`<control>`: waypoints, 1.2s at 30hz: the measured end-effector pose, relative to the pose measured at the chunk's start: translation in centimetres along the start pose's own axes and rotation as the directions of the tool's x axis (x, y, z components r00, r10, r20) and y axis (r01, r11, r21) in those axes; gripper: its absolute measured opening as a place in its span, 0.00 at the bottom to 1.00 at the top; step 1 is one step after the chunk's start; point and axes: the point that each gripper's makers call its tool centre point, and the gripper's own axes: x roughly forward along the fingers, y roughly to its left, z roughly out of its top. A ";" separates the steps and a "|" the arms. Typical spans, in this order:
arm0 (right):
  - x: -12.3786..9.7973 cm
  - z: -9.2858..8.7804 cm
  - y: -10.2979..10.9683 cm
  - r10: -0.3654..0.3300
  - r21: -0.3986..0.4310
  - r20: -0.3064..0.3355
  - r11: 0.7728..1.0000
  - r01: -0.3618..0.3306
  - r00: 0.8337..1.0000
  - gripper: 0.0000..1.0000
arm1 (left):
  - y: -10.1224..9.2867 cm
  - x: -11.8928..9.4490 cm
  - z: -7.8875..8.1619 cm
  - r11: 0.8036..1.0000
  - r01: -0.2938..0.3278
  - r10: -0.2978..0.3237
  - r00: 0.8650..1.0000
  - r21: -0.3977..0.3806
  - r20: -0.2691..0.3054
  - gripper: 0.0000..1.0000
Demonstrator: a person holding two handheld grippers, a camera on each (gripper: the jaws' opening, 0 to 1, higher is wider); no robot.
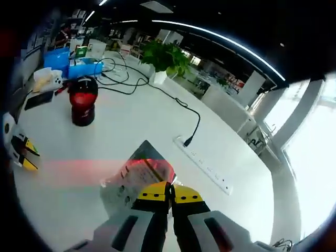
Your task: Clip sheet goods on table flip sheet goods clip sheet goods scan sheet goods put sheet goods back to table
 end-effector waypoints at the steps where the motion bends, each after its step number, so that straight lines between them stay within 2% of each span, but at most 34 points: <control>1: 0.3 -0.2 -0.2 -0.007 -0.002 -0.007 1.000 0.007 1.000 0.00 | 0.0 0.0 0.0 1.000 0.000 0.000 1.000 0.000 0.000 0.10; 10: 2.9 -1.4 -1.5 -0.039 -0.019 -0.044 0.999 0.038 0.998 0.00 | 0.0 0.0 0.0 1.000 0.002 -0.002 1.000 -0.006 0.000 0.10; 21: 6.4 -2.6 -2.2 -0.043 -0.052 -0.089 0.998 0.039 0.995 0.00 | 0.0 -0.1 0.1 1.000 0.004 -0.004 1.000 -0.016 0.004 0.10; 36: 9.4 -4.4 -1.8 -0.056 -0.085 -0.142 0.995 0.044 0.988 0.00 | 0.0 -0.2 0.0 1.000 0.006 -0.006 1.000 -0.019 0.001 0.10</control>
